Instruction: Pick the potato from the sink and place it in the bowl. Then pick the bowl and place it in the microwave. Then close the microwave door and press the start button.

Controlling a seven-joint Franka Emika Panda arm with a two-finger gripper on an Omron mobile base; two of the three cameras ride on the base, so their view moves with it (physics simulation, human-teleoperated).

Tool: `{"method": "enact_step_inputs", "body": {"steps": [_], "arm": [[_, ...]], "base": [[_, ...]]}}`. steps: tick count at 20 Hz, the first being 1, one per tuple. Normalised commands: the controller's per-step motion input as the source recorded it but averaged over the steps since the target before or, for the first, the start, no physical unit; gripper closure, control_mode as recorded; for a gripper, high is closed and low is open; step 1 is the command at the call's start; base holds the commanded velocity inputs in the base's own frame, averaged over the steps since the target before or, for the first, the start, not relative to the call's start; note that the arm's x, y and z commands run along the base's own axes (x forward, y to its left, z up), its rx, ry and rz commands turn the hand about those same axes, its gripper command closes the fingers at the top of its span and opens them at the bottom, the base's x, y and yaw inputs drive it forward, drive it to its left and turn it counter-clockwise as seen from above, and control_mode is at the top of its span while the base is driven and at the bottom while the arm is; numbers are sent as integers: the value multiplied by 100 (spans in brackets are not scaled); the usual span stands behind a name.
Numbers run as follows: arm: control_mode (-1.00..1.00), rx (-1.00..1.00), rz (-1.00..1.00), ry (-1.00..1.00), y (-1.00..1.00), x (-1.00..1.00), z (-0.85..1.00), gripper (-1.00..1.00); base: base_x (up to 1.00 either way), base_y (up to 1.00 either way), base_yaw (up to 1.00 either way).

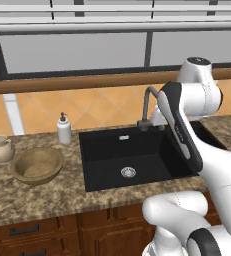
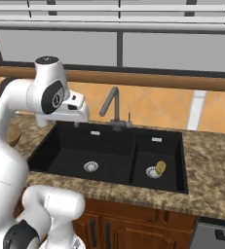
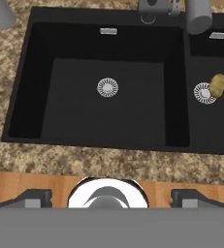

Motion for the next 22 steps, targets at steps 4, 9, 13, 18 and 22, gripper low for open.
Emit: {"method": "enact_step_inputs", "body": {"steps": [4,9,13,18,22], "arm": [[-100,0,0,3,-73,-5,-15,-100],[-100,0,0,1,-75,0,-13,-100],[-100,0,-2,0,-71,0,-23,-100],[-100,0,-3,0,-73,0,-43,-100],[-100,0,-4,2,-64,6,-39,-100]], "base": [[0,0,0],[0,0,0],[0,0,0],[0,0,0],[0,0,0]]}}
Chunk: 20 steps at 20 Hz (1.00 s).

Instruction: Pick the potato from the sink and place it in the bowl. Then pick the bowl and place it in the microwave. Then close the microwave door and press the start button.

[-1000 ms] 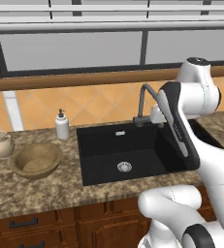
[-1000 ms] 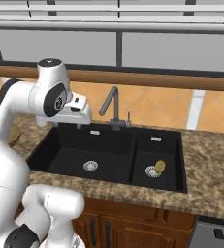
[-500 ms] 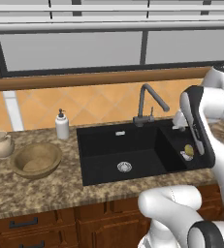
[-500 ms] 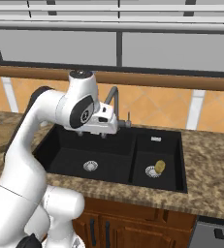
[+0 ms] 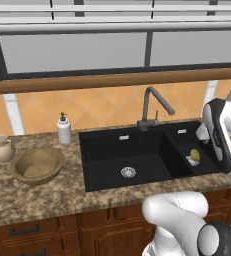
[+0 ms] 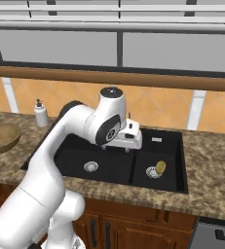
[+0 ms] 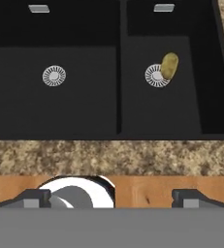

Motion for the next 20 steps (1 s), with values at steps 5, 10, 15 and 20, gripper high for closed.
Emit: {"method": "enact_step_inputs", "body": {"steps": [5,10,15,20], "arm": [[-100,4,-1,0,-64,15,-33,-100],[-100,6,0,0,-47,32,-31,-100],[-100,5,-1,0,-34,50,-30,-100],[-100,0,-17,6,0,64,-32,-100]], "base": [[0,0,0],[0,0,0],[0,0,0],[0,0,0]]}}
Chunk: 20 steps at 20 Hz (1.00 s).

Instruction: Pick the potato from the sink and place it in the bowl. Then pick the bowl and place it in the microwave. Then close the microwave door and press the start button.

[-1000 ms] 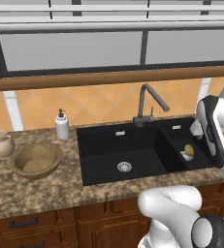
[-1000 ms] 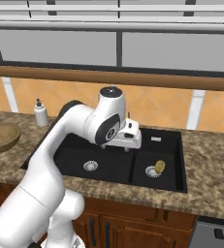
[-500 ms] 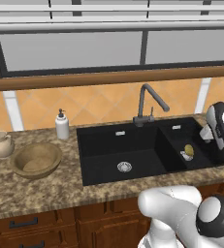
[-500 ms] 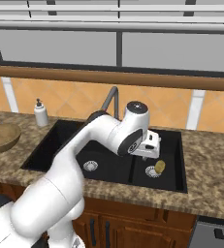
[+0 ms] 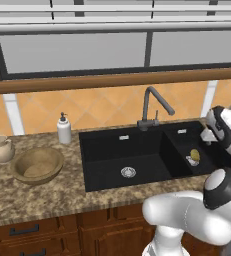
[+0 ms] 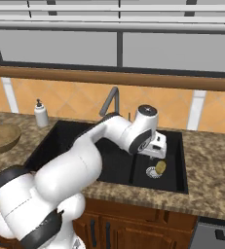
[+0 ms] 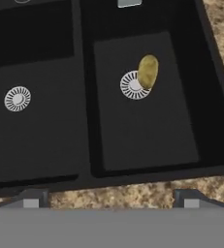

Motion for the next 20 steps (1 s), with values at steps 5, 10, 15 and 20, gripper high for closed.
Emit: {"method": "enact_step_inputs", "body": {"steps": [5,10,15,20], "arm": [[-100,6,-20,15,-32,50,-29,-100],[-100,13,-9,10,-56,38,-28,-100],[-100,5,-3,1,-22,48,-27,-100],[-100,1,0,2,-6,46,-22,-100]], "base": [[0,0,0],[0,0,0],[0,0,0],[0,0,0]]}}
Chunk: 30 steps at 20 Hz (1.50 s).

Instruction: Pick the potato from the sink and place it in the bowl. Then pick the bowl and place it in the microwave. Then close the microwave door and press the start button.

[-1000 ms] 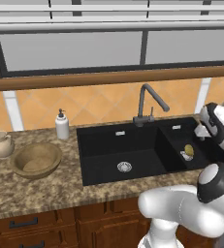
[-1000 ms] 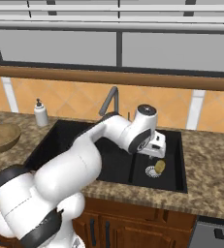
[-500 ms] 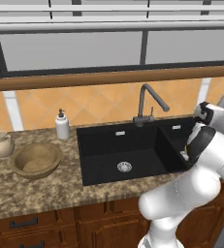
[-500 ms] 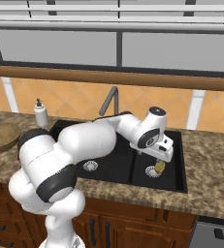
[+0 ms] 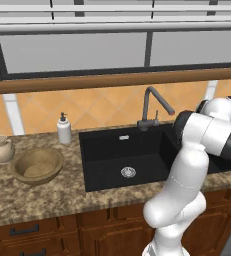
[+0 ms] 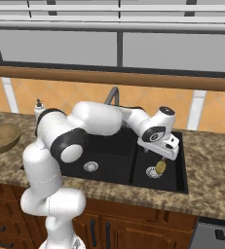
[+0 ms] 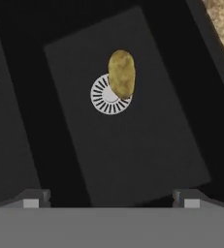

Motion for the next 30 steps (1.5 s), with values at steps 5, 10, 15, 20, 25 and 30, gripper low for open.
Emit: {"method": "enact_step_inputs", "body": {"steps": [5,10,15,20,25,30], "arm": [[-100,0,0,0,-10,52,-28,-100],[-100,1,0,0,-34,43,-34,-100],[-100,0,0,0,-15,51,-38,-100],[-100,0,0,0,0,47,-36,-100],[-100,0,0,0,0,10,-43,-100],[-100,0,0,0,0,1,-43,-100]], "base": [[0,0,0],[0,0,0],[0,0,0],[0,0,0],[0,0,0],[0,0,0]]}}
